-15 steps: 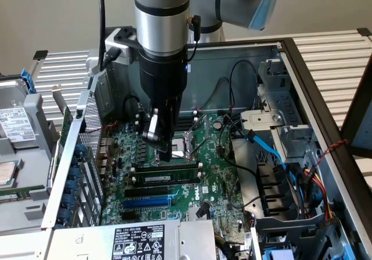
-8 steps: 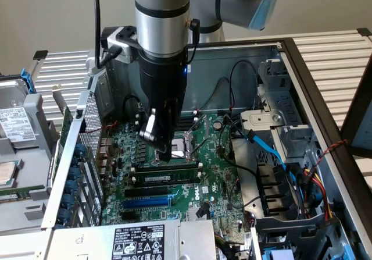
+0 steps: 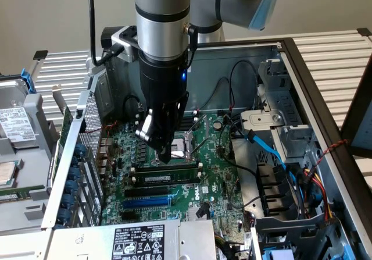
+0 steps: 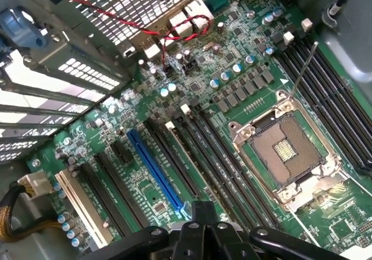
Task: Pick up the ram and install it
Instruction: 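Press down the ram until it locks into place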
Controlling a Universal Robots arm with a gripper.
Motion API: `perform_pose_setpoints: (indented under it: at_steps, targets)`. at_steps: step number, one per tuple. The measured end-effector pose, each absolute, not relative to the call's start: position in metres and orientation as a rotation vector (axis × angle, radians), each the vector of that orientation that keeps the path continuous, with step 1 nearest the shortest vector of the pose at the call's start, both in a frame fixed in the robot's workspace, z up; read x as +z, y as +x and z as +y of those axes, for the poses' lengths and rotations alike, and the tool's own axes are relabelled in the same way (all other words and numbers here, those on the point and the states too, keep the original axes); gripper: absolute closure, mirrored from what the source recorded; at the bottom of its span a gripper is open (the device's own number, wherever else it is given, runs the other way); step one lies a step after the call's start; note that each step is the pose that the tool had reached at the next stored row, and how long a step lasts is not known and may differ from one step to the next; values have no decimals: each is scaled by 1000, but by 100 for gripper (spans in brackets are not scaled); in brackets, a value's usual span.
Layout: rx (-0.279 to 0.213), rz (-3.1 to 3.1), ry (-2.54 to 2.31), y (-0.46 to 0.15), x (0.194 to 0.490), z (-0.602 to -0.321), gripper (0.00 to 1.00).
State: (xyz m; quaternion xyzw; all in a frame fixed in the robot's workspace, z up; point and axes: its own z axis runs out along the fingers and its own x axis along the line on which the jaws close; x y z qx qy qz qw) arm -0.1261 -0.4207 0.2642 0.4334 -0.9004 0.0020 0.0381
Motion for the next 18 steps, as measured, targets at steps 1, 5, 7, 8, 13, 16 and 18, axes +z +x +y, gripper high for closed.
perform_pose_setpoints:
  at_steps: [1, 5, 7, 8, 13, 16, 18]
  targets:
    - [5, -2773, 1306, -126, 264, -421, 90]
    - [1, -2818, 1206, -126, 263, -421, 90]
    - [-1, -2838, 1158, -126, 262, -421, 90]
    - [-2, -2847, 1135, -126, 262, -421, 90]
    - [-7, -2894, 1012, -126, 260, -421, 90]
    - [-10, -2920, 933, -126, 259, -421, 90]
    - [-12, -2936, 882, -126, 259, -421, 90]
